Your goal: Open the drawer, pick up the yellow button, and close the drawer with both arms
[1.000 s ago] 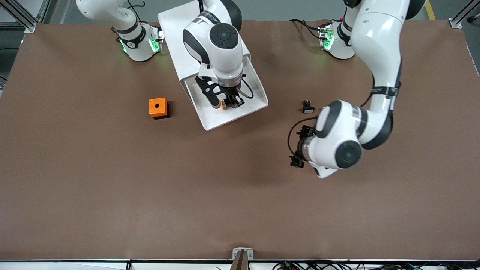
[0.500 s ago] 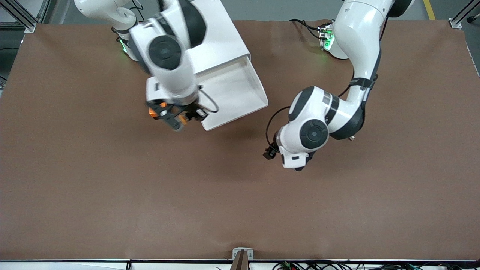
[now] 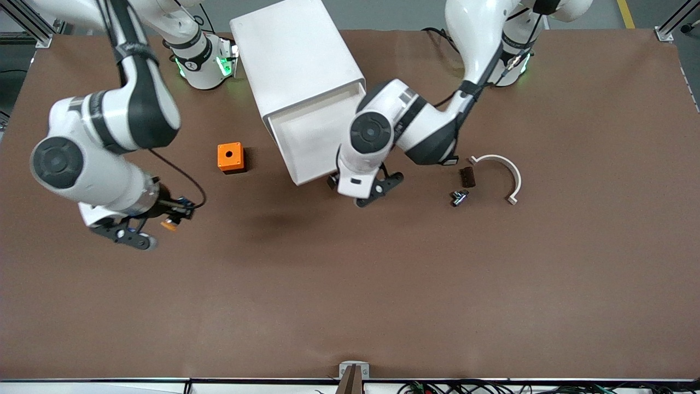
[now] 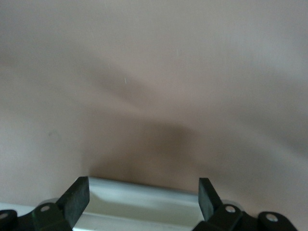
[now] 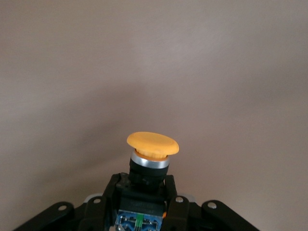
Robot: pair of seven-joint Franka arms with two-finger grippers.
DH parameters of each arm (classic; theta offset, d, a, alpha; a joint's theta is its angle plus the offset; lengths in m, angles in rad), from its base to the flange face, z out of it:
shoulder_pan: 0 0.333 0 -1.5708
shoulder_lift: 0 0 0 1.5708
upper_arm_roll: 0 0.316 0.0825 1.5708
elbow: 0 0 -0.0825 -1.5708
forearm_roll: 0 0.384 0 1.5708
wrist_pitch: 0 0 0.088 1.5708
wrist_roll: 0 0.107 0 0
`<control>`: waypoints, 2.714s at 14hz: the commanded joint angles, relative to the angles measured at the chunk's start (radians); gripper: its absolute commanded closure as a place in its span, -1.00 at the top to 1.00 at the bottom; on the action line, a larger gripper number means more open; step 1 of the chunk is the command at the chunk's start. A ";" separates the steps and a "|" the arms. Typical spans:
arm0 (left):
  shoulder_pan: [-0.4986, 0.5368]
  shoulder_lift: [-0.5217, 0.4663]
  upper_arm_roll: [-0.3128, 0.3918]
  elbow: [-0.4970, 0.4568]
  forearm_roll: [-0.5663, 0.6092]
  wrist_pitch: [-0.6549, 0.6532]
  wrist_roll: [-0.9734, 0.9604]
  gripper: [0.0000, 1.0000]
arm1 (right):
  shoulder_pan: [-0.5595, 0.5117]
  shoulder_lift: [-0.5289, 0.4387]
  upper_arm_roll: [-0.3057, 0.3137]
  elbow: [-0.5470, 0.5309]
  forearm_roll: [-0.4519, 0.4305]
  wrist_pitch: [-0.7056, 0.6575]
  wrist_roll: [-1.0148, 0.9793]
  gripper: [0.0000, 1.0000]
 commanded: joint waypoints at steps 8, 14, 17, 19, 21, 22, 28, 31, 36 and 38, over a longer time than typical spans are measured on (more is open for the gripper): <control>-0.017 -0.054 -0.197 -0.124 0.004 0.004 -0.228 1.00 | -0.333 0.123 0.031 -0.278 -0.035 0.503 -0.612 -1.00; -0.014 -0.057 -0.209 -0.127 0.022 -0.004 -0.345 1.00 | -0.361 0.244 0.031 -0.247 -0.001 0.629 -0.703 -1.00; 0.058 -0.100 -0.186 -0.123 0.126 -0.038 -0.339 1.00 | -0.360 0.252 0.031 -0.221 -0.001 0.620 -0.707 1.00; 0.131 -0.123 -0.186 -0.121 0.220 -0.049 -0.329 1.00 | -0.349 0.238 0.031 -0.215 -0.001 0.603 -0.700 1.00; 0.217 -0.146 -0.188 -0.121 0.300 -0.053 -0.252 1.00 | -0.352 0.203 0.032 -0.194 0.000 0.510 -0.695 1.00; 0.251 -0.158 -0.188 -0.123 0.320 -0.053 -0.175 1.00 | -0.350 0.176 0.032 -0.169 0.003 0.429 -0.683 1.00; 0.530 -0.302 -0.191 -0.126 0.340 -0.165 0.234 1.00 | -0.320 -0.007 0.034 -0.006 -0.003 -0.075 -0.452 1.00; 0.661 -0.373 -0.196 -0.126 0.335 -0.216 0.446 1.00 | -0.266 -0.126 0.031 -0.003 -0.021 -0.211 -0.358 1.00; 0.796 -0.505 -0.182 -0.201 0.321 -0.242 0.776 1.00 | -0.251 -0.174 0.034 0.131 -0.044 -0.368 -0.364 1.00; 0.800 -0.580 -0.145 -0.273 0.320 -0.242 0.874 1.00 | -0.252 -0.174 0.032 0.152 -0.044 -0.371 -0.367 1.00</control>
